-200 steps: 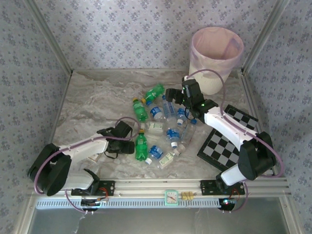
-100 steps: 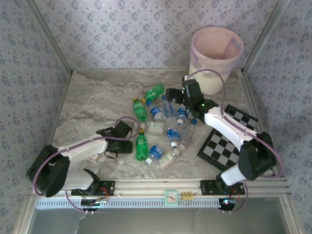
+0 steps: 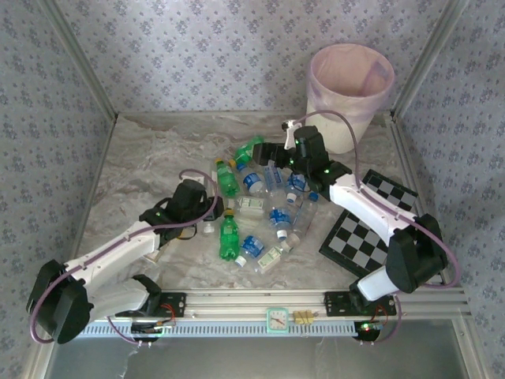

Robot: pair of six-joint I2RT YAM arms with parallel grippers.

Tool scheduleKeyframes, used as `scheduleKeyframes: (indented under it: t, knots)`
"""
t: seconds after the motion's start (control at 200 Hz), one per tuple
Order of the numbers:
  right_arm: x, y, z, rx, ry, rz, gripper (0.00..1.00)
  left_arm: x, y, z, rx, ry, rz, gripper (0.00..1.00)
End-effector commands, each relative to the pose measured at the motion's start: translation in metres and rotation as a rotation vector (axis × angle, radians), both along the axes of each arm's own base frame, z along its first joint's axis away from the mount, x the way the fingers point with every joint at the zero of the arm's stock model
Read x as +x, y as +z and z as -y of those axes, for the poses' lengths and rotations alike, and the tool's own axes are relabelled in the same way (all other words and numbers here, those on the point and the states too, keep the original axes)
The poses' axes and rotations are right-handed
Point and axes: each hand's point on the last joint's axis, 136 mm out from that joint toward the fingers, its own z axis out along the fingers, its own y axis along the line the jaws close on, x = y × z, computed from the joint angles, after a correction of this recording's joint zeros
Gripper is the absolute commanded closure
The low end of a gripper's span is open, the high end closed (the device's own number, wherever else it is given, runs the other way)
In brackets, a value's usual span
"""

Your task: Put the plastic bottles in the bin

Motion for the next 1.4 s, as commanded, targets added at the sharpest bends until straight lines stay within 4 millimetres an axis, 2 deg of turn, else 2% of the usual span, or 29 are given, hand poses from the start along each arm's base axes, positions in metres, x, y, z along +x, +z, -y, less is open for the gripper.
scheduleKeyframes:
  t: [0.0,0.235,0.41,0.545,0.81,0.835,0.985,1.079,1.274,1.394]
  knots:
    - [-0.017,0.02,-0.029,0.106,0.172,0.035,0.0,0.026,0.065,0.027,-0.148,-0.066,0.202,0.46]
    - [-0.034,0.032,-0.058,0.219,0.343,0.047,0.03,0.041,0.112,0.06,-0.338,-0.23,0.277,0.46]
    - [-0.041,0.031,-0.076,0.241,0.418,0.036,0.05,0.041,0.126,0.079,-0.409,-0.323,0.3,0.46]
    - [-0.04,0.031,-0.085,0.248,0.444,0.03,0.06,0.036,0.128,0.089,-0.44,-0.38,0.292,0.46]
    - [-0.036,0.017,-0.09,0.246,0.449,0.001,0.1,0.024,0.124,0.101,-0.468,-0.476,0.249,0.46]
    - [-0.034,0.03,-0.092,0.259,0.456,0.027,0.11,0.023,0.123,0.102,-0.47,-0.482,0.245,0.46]
    - [-0.032,0.029,-0.094,0.261,0.454,0.022,0.14,0.02,0.119,0.107,-0.477,-0.512,0.223,0.46]
    - [-0.031,0.028,-0.094,0.259,0.45,0.021,0.2,0.019,0.119,0.108,-0.476,-0.518,0.221,0.46]
    - [-0.031,0.026,-0.093,0.256,0.448,0.016,0.39,0.02,0.12,0.106,-0.47,-0.502,0.225,0.43]
    - [-0.031,0.026,-0.091,0.257,0.442,0.018,0.46,0.021,0.12,0.104,-0.465,-0.487,0.226,0.37]
